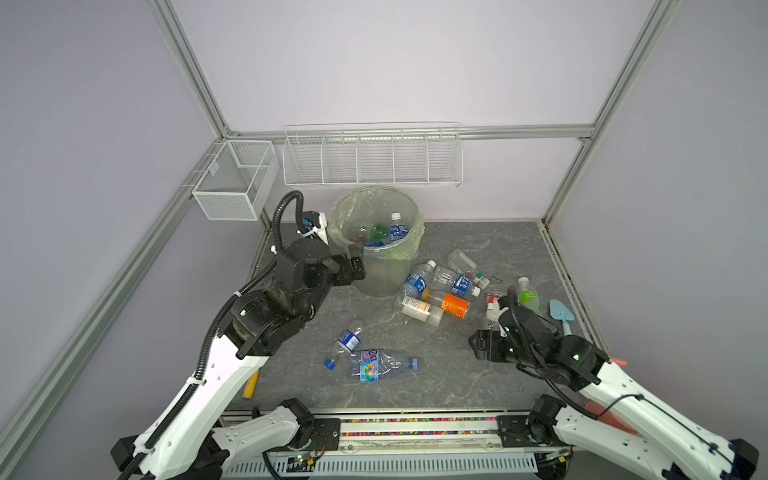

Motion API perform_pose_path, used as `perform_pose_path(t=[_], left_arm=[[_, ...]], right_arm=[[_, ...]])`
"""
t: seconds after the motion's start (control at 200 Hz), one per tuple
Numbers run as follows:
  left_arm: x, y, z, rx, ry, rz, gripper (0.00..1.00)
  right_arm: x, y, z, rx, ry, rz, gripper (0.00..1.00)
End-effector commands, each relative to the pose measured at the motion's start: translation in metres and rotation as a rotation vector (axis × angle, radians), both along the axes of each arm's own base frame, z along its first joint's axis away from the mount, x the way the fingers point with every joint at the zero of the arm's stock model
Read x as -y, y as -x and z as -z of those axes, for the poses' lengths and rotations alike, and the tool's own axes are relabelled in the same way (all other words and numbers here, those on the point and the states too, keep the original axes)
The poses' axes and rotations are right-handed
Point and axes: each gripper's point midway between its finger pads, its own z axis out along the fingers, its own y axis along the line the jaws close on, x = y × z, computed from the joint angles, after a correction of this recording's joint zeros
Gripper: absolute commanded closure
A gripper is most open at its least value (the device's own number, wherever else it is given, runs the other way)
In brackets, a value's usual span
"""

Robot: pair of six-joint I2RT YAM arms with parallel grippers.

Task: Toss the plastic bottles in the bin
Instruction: 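Withdraw the left gripper while the right gripper reaches toward the colourful-label bottle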

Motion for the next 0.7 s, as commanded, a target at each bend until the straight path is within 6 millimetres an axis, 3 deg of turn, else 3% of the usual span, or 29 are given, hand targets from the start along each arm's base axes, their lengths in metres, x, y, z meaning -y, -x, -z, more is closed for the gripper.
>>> perform_pose_path(t=[0.0, 0.25, 0.325, 0.345, 0.52, 0.695], left_arm=[[-0.013, 0.012, 0.032, -0.068, 0.039, -0.050, 0.01], [-0.032, 0.032, 0.087, -0.159, 0.049, -0.095, 0.00], [-0.032, 0.036, 0.101, -0.180, 0.060, -0.083, 0.01], [-0.032, 0.038, 0.104, -0.186, 0.064, -0.081, 0.01], [-0.033, 0.043, 0.144, -0.264, 0.155, -0.071, 0.01], [-0.036, 0.048, 0.175, -0.328, 0.227, -0.080, 0.01]], right_arm=[[-0.028, 0.002, -0.006, 0.034, -0.044, -0.136, 0.12], [-0.067, 0.008, -0.019, 0.095, 0.010, -0.330, 0.12], [-0.071, 0.005, -0.014, 0.094, 0.051, -0.341, 0.12], [-0.076, 0.003, -0.025, 0.114, 0.035, -0.351, 0.12], [-0.095, -0.002, -0.030, 0.202, 0.110, -0.421, 0.12], [-0.124, 0.010, -0.034, 0.314, 0.140, -0.621, 0.12]])
